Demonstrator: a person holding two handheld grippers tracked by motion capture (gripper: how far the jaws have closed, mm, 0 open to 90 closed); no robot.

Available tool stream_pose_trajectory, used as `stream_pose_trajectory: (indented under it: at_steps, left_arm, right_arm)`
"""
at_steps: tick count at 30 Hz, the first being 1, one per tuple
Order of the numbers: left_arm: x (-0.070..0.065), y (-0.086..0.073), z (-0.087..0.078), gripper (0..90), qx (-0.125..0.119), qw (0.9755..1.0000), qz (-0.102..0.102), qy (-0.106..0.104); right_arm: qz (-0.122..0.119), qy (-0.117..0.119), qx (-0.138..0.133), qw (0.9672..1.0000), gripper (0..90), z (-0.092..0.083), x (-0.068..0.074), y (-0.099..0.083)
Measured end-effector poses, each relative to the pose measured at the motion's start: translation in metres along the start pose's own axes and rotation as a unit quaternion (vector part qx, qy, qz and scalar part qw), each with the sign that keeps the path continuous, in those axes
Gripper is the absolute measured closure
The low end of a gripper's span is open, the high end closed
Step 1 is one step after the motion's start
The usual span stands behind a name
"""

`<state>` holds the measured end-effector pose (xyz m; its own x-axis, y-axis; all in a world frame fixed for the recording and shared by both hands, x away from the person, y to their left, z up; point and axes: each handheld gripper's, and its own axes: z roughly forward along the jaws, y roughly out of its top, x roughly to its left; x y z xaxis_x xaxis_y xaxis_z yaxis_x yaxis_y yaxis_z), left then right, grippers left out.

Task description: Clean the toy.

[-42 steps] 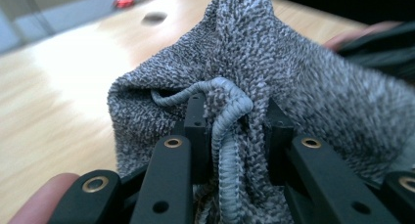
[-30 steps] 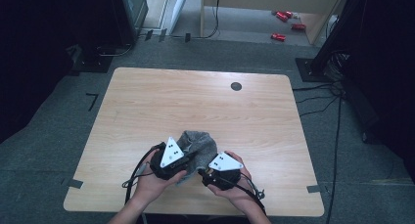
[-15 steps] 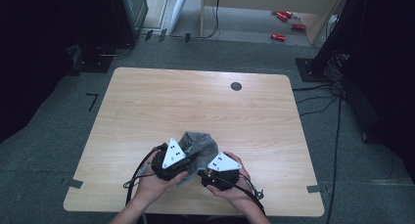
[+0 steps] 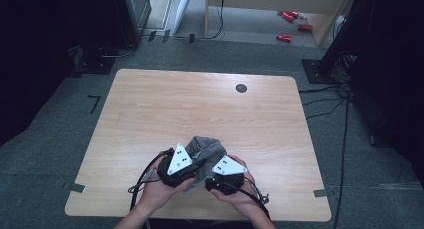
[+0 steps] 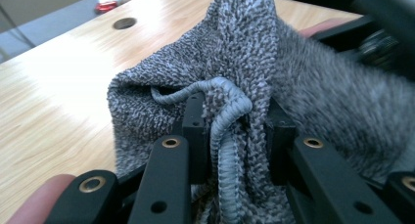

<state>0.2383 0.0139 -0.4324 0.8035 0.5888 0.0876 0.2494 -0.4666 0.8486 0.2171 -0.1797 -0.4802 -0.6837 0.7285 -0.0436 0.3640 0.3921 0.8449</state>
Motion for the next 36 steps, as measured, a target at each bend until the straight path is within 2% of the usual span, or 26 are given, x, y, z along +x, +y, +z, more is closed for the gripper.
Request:
stream_pose_trajectory:
  at_steps: [2, 4, 5, 6, 7, 8, 9, 10, 11, 12, 13, 16, 17, 18, 20, 22, 25, 28, 29, 30, 32, 34, 35, 36]
  left_arm:
    - [0.012, -0.004, -0.001, 72.2, 0.008, 0.9995, -0.008, 0.028]
    - [0.017, -0.005, -0.002, 72.3, 0.009, 0.9994, -0.016, 0.031]
    - [0.028, -0.008, -0.005, 72.5, 0.005, 0.9989, -0.036, 0.028]
    - [0.028, -0.008, -0.005, 72.8, 0.005, 0.9989, -0.036, 0.028]
    - [0.034, -0.01, -0.007, 73.0, -0.001, 0.9984, -0.052, 0.02]
    - [0.041, -0.012, -0.008, 73.2, -0.01, 0.9969, -0.078, 0.001]
    - [0.048, -0.014, -0.01, 73.2, -0.025, 0.9933, -0.109, -0.028]
    - [0.054, -0.017, -0.01, 73.3, -0.042, 0.9875, -0.139, -0.062]
    - [0.059, -0.02, -0.01, 73.4, -0.055, 0.9805, -0.164, -0.094]
    - [0.061, -0.022, -0.008, 73.6, -0.062, 0.975, -0.179, -0.117]
    - [0.062, -0.023, -0.006, 73.6, -0.064, 0.9715, -0.186, -0.132]
    - [0.061, -0.025, 0.0, 74.3, -0.063, 0.9631, -0.193, -0.177]
    - [0.06, -0.026, 0.002, 75.0, -0.061, 0.9612, -0.191, -0.189]
    - [0.06, -0.026, 0.003, 75.0, -0.06, 0.96, -0.189, -0.198]
    - [0.059, -0.026, 0.005, 75.5, -0.056, 0.959, -0.184, -0.209]
    - [0.057, -0.027, 0.006, 75.8, -0.045, 0.9612, -0.174, -0.209]
    - [0.053, -0.027, 0.01, 76.0, -0.022, 0.9688, -0.154, -0.193]
    - [0.049, -0.028, 0.015, 75.9, 0.019, 0.978, -0.13, -0.162]
    - [0.049, -0.029, 0.016, 75.6, 0.026, 0.9798, -0.128, -0.151]
    - [0.05, -0.029, 0.016, 75.3, 0.023, 0.9798, -0.133, -0.147]
    - [0.057, -0.029, 0.011, 75.3, 0.001, 0.9765, -0.157, -0.148]
    - [0.063, -0.029, 0.003, 75.3, -0.035, 0.97, -0.185, -0.154]
    - [0.066, -0.028, -0.002, 75.3, -0.068, 0.9617, -0.204, -0.17]
    - [0.066, -0.028, -0.002, 75.3, -0.068, 0.9617, -0.204, -0.17]
  right_arm:
    - [0.003, 0.0, 0.0, 1.0, 34.9, -0.001, -0.003, -0.002]
    - [0.005, 0.001, -0.002, 1.0, 34.9, -0.002, -0.004, -0.002]
    - [0.005, 0.0, -0.015, 0.9999, 34.9, -0.005, -0.008, -0.002]
    - [0.005, 0.0, -0.015, 0.9999, 34.9, -0.005, -0.008, -0.002]
    - [0.01, 0.001, -0.027, 0.9996, 34.9, -0.009, -0.011, -0.001]
    - [0.011, 0.001, -0.035, 0.9993, 34.9, -0.012, -0.013, -0.001]
    - [0.011, 0.001, -0.035, 0.9993, 34.9, -0.012, -0.013, -0.001]
    - [0.013, 0.003, -0.042, 0.999, 34.9, -0.014, -0.014, -0.001]
    - [0.013, 0.005, -0.051, 0.9986, 34.9, -0.016, -0.015, 0.0]
    - [0.009, 0.014, -0.068, 0.9975, 34.9, -0.02, -0.015, 0.001]
    - [0.009, 0.014, -0.068, 0.9975, 34.9, -0.02, -0.015, 0.001]
    - [-0.002, 0.023, -0.091, 0.9956, 34.9, -0.025, -0.013, 0.004]
    - [-0.004, 0.028, -0.104, 0.9942, 34.9, -0.028, -0.012, 0.005]
    - [-0.004, 0.028, -0.104, 0.9942, 34.9, -0.028, -0.012, 0.005]
    - [-0.008, 0.035, -0.111, 0.9932, 34.9, -0.031, -0.013, 0.006]
    - [-0.009, 0.036, -0.114, 0.9928, 34.9, -0.034, -0.014, 0.006]
    - [-0.006, 0.035, -0.116, 0.9926, 34.9, -0.036, -0.016, 0.006]
    - [-0.002, 0.03, -0.119, 0.9925, 34.9, -0.038, -0.018, 0.006]
    - [0.003, 0.031, -0.124, 0.9918, 34.9, -0.039, -0.019, 0.007]
    - [0.009, 0.033, -0.132, 0.9907, 34.9, -0.041, -0.021, 0.009]
    - [0.008, 0.031, -0.131, 0.9909, 34.9, -0.042, -0.022, 0.009]
    - [0.003, 0.035, -0.114, 0.9929, 34.9, -0.039, -0.023, 0.008]
    - [-0.001, 0.033, -0.107, 0.9936, 34.9, -0.038, -0.022, 0.007]
    - [-0.001, 0.033, -0.107, 0.9936, 34.9, -0.038, -0.022, 0.007]
